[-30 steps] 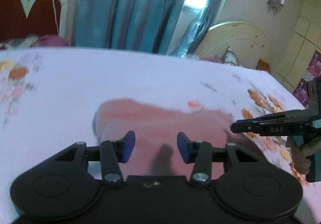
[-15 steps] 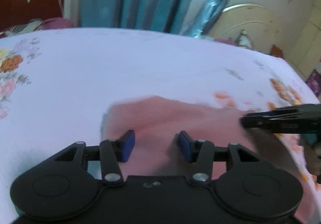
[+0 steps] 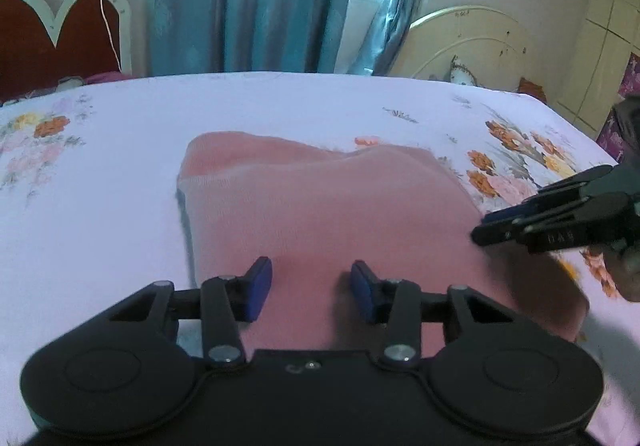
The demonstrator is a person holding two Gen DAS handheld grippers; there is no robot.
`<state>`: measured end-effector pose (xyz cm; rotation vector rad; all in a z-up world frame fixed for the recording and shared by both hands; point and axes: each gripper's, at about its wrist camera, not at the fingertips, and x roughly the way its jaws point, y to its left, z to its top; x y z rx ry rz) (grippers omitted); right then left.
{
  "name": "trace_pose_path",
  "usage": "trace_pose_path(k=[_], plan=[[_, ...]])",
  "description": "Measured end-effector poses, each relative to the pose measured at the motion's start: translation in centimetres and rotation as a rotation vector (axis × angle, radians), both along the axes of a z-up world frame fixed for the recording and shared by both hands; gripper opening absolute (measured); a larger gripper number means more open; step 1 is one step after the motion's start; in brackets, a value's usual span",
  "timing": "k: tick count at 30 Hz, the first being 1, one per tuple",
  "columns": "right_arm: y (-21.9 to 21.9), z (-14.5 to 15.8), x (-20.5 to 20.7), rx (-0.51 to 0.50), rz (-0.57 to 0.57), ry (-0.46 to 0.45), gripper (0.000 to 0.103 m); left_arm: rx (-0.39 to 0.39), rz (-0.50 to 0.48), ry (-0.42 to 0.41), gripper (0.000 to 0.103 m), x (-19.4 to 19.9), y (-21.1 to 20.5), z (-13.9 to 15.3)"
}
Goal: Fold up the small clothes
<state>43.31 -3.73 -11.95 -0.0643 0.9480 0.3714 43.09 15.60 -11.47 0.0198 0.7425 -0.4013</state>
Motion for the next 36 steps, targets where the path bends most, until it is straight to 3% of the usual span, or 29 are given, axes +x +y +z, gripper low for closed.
trace_pose_path(k=[2,4,6,7,8,10,12,13,15,18,21,25,28,30,31,32,33,36], plan=[[-0.5,1.2,-1.0,0.010,-0.060,-0.006,0.022,0.022,-0.013,-0.028,0.042,-1.4,-0.1,1.0],[-0.1,3.5,-3.1,0.012,-0.058,-0.093,0.022,0.001,-0.013,-0.049,0.042,-2.6,0.2,2.1],[-0.2,4.9,-5.1,0.077,-0.051,-0.106,0.021,-0.023,-0.004,-0.050,0.037,-4.3,0.6,2.6],[-0.1,5.2,-5.9,0.094,-0.032,-0.097,0.011,-0.026,-0.002,-0.052,0.037,-5.3,0.7,2.6],[0.3,5.2,-6.4,0.099,-0.008,-0.078,0.006,-0.016,0.001,-0.053,0.037,-6.0,0.7,2.7],[0.7,4.5,-7.6,0.069,0.032,-0.054,0.006,0.006,0.000,-0.034,0.038,-7.0,0.5,2.2],[0.4,2.3,-7.7,-0.012,0.007,0.012,0.006,0.044,0.018,0.032,0.036,-7.1,0.1,0.8],[0.0,1.2,-7.6,-0.029,-0.009,0.048,0.000,0.048,0.029,0.052,0.036,-7.1,0.2,0.1],[-0.9,0.9,-7.8,0.019,-0.030,0.043,0.000,0.023,0.059,0.056,0.036,-7.5,0.8,-0.6],[-0.7,1.0,-8.1,-0.012,-0.029,0.026,0.000,0.030,0.088,0.050,0.036,-7.9,0.7,-0.5],[-2.0,0.8,-8.3,0.062,-0.093,0.055,0.000,0.028,0.124,0.052,0.036,-8.4,0.4,0.3],[-3.4,4.0,-11.0,0.132,-0.119,-0.006,0.000,0.040,0.159,0.021,0.037,-10.7,-0.2,2.4],[-4.1,6.1,-13.5,0.167,-0.130,-0.043,0.000,0.050,0.191,0.004,0.052,-12.6,-1.0,4.0],[-4.5,7.1,-15.0,0.185,-0.145,-0.058,0.001,0.065,0.217,-0.044,0.093,-14.0,-2.0,5.1],[-4.8,7.5,-15.7,0.185,-0.162,-0.068,0.024,0.082,0.239,-0.079,0.102,-14.8,-2.5,5.6],[-5.0,7.9,-16.4,0.176,-0.185,-0.086,0.087,0.104,0.259,-0.120,0.103,-15.7,-3.2,6.1],[-5.1,8.3,-17.4,0.161,-0.210,-0.127,0.100,0.123,0.271,-0.136,0.103,-16.4,-3.7,6.5],[-5.4,8.7,-19.2,0.121,-0.198,-0.169,0.103,0.118,0.280,-0.133,0.103,-18.2,-4.8,7.5]])
